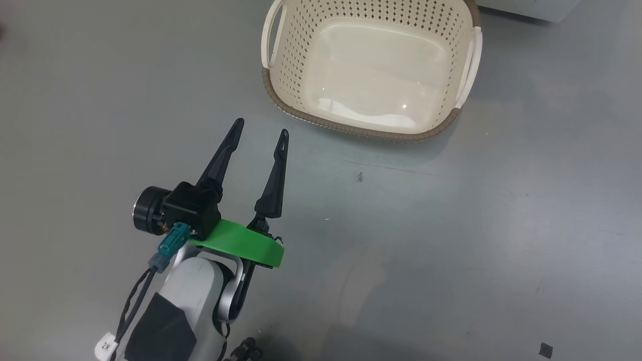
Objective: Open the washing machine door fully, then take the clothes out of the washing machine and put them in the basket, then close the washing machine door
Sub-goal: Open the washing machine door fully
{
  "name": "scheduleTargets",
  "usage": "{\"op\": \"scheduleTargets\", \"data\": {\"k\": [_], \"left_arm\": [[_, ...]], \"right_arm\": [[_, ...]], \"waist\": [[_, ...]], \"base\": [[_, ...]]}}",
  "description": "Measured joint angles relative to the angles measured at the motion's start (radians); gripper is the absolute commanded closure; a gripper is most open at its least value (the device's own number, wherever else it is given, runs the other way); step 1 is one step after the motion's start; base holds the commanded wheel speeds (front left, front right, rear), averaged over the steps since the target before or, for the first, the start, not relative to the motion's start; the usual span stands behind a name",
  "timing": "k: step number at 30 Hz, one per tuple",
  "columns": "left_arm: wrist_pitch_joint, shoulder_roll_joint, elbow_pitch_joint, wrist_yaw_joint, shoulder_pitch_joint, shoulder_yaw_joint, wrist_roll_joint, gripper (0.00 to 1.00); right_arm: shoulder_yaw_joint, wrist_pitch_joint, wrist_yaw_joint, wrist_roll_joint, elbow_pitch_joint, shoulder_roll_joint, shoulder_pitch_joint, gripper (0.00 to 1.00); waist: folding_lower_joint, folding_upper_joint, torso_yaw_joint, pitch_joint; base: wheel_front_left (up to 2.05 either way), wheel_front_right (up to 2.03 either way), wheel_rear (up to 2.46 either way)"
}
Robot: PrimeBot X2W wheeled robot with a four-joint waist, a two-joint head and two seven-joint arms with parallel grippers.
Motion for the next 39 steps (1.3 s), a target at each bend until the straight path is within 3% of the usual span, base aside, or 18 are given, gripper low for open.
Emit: {"op": "scheduleTargets", "data": {"k": [28, 39], "left_arm": [[0.0, 0.0, 0.005, 0.013, 0.0, -0.011, -0.001, 0.0], [0.0, 0.0, 0.015, 0.014, 0.0, -0.002, 0.006, 0.0]], "right_arm": [[-0.012, 0.075, -0.008, 0.021, 0.097, 0.003, -0.03, 1.0], [-0.018, 0.094, -0.008, 0.061, 0.136, 0.035, 0.009, 1.0]], "waist": [[0.0, 0.0, -0.005, -0.021], [0.0, 0.0, -0.022, -0.068]], "base": [[0.0, 0.0, 0.0], [0.0, 0.0, 0.0]]}}
